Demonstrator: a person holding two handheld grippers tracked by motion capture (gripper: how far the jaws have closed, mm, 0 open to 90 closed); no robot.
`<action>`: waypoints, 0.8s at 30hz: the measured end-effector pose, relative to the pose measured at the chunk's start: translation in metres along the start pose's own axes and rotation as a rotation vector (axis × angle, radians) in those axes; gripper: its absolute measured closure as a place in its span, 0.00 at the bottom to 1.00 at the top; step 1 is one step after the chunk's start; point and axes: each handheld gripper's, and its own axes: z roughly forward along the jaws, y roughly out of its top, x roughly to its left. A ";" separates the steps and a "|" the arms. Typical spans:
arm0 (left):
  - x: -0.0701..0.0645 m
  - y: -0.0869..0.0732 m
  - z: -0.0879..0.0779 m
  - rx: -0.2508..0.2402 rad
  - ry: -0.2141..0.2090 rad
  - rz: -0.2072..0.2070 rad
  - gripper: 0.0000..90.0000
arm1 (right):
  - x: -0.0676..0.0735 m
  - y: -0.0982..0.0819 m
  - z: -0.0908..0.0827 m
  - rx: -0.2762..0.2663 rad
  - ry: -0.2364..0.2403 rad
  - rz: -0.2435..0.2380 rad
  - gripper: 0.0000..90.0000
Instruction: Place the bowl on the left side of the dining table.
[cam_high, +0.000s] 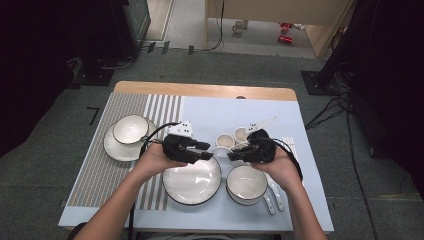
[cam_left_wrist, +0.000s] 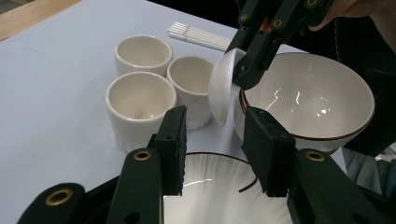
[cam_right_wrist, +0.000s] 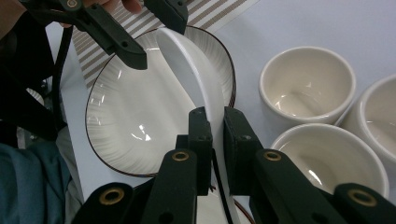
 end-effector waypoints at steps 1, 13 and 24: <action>0.000 0.000 0.001 0.001 0.000 0.000 0.68 | 0.000 0.000 0.001 0.000 0.000 -0.004 0.92; -0.006 0.002 0.006 0.012 0.019 0.019 0.77 | 0.006 0.003 0.007 0.017 0.021 -0.013 0.92; -0.009 0.003 0.009 -0.014 0.024 0.036 0.83 | 0.011 0.004 0.014 0.031 0.036 -0.024 0.92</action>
